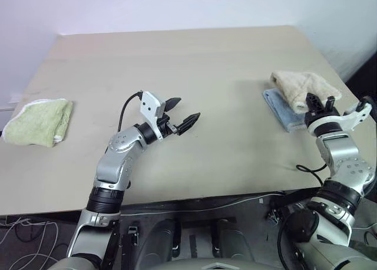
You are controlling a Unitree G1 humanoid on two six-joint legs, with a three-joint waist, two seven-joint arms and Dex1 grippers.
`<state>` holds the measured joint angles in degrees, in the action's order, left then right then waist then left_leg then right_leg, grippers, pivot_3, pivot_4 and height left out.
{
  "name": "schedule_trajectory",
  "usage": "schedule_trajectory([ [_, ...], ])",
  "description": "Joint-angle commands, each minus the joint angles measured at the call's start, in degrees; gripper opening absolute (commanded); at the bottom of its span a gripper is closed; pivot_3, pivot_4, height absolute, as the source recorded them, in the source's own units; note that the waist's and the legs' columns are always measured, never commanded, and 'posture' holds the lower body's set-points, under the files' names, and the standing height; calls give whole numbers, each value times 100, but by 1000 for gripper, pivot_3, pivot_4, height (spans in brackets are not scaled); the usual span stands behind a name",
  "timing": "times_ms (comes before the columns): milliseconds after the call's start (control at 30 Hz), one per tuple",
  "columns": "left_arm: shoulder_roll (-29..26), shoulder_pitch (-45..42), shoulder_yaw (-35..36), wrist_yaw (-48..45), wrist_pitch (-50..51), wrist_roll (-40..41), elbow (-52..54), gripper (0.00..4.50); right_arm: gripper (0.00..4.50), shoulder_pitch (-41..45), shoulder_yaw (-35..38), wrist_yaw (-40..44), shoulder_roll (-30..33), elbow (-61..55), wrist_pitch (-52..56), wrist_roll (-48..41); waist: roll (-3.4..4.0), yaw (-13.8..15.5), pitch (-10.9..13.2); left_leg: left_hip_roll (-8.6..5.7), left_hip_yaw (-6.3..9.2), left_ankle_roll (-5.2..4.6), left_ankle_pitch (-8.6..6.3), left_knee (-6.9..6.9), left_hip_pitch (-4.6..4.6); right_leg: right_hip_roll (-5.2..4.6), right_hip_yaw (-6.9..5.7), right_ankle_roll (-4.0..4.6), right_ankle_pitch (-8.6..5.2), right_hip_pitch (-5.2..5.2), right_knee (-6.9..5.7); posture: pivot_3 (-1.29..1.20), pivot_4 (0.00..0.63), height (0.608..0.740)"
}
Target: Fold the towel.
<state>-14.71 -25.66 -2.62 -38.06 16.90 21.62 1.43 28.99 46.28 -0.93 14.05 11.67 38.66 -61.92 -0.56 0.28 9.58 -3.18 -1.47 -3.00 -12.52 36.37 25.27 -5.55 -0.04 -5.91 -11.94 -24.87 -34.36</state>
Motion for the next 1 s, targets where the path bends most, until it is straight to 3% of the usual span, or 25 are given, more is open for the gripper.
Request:
schedule_trajectory([
  [33,-32,-81,43,-3,-102,-31,137,4500,22,-85,-21,-126,-57,-117,-273,9,3,0,0,0,0,0,0,1,0,0,0,0,0,0,-1,0,150,740],
  [300,-74,-6,44,13,-83,-46,214,4500,22,-58,-52,-355,-5,379,-923,281,4,-4,-1,0,0,0,0,4,-3,2,-1,0,0,2,-5,0,150,740],
  [733,-24,-78,58,-32,-198,-93,92,4500,4310,-294,-87,-304,226,-165,-618,-148,5,10,-1,0,1,-1,0,17,-4,1,-1,0,0,6,-15,0,150,740],
  [1000,16,-163,60,-76,-313,-96,-87,4500,4459,-1177,350,-326,694,-718,143,-1221,6,38,-2,0,2,-3,-2,17,-4,0,0,1,-1,9,-10,0,150,740],
])
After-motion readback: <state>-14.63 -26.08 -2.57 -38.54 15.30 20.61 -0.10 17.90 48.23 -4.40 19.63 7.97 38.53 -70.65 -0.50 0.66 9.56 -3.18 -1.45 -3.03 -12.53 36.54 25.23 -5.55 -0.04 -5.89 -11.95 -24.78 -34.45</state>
